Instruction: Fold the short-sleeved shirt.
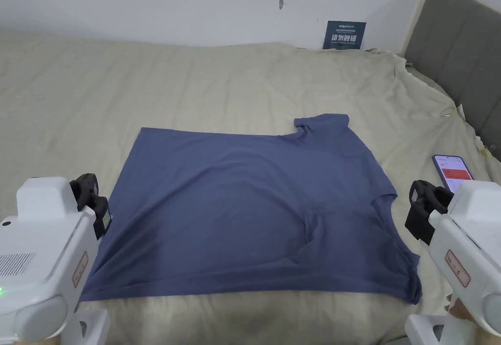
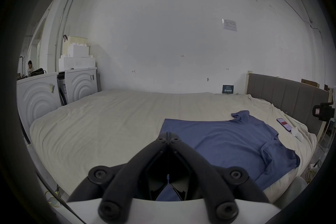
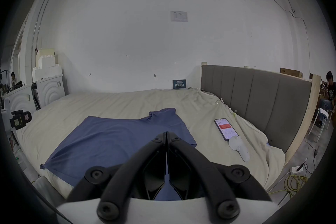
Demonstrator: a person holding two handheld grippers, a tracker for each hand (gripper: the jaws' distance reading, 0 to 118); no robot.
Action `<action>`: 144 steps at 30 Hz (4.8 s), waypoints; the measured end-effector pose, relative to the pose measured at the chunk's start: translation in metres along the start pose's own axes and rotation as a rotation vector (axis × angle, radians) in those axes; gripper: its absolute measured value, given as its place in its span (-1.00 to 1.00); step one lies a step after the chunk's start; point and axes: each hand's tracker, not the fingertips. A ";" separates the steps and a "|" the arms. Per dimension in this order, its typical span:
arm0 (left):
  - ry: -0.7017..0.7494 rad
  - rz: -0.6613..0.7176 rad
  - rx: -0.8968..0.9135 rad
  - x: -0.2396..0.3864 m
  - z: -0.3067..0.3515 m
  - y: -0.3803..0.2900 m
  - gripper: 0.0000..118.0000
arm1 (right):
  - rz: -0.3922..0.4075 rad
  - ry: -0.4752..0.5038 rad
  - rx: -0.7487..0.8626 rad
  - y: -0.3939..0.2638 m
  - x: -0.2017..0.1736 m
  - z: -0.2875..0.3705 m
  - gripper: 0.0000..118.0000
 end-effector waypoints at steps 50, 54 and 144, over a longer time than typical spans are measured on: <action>0.015 0.076 -0.731 -0.069 -0.064 -0.038 0.92 | -0.109 -0.042 -0.700 -0.090 0.064 -0.074 -0.89; -0.052 0.050 -0.857 -0.062 -0.058 -0.065 0.87 | -0.116 -0.048 -0.710 -0.091 0.063 -0.074 -0.89; -0.032 -0.070 -0.069 0.016 -0.026 0.011 -1.00 | -0.004 0.002 0.012 0.018 -0.015 -0.009 -1.00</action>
